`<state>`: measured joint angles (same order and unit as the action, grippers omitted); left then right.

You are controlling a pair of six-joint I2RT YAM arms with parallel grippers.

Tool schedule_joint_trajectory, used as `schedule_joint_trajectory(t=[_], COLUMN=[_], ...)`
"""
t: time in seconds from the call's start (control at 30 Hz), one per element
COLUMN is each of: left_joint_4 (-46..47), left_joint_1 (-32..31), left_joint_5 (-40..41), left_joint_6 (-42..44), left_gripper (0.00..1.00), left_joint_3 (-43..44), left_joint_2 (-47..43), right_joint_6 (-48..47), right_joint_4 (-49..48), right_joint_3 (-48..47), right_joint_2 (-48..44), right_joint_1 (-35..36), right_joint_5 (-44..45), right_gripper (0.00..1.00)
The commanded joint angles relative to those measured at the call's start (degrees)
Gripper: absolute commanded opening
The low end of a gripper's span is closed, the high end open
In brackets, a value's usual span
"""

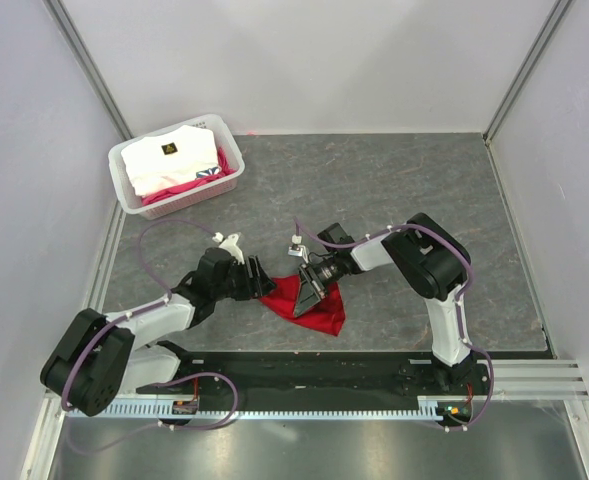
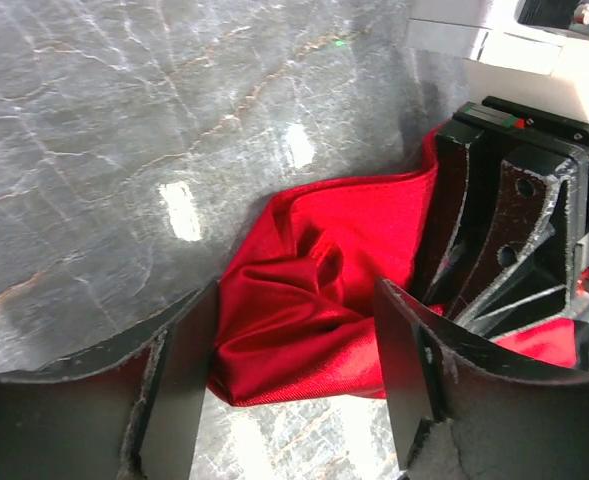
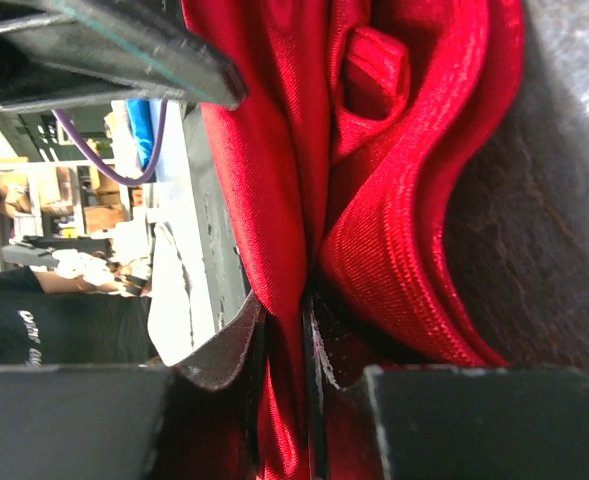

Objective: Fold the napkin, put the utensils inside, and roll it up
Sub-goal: Roll the napkin with the utensil

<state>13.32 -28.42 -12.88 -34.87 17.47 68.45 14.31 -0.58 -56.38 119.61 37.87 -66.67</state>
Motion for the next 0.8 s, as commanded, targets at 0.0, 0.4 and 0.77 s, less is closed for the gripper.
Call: schedule_joint_trajectory(t=[0.0,0.4,0.77], left_joint_4=[-2.9,-11.2,-18.8], left_joint_1=[-1.1,-1.7,-1.8], left_joint_5=[1.1,3.2,5.3], left_joint_6=[0.2,0.2,-1.0], left_gripper=[0.66,0.4,0.23], left_joint_3=[-0.4,2.6,9.2], left_joint_2=[-0.4,1.4,10.2], right_joint_6=[-1.6,0.1,-3.0], right_joint_4=[-3.9,-4.5,4.4], right_joint_3=[0.1,2.7,0.5], right_joint_2=[5.9,3.1,-6.4], right_joint_1=[-0.2,-1.0,0.2], right_joint_5=[11.0,14.5,21.8], right_gripper=[0.05,0.17,0.46])
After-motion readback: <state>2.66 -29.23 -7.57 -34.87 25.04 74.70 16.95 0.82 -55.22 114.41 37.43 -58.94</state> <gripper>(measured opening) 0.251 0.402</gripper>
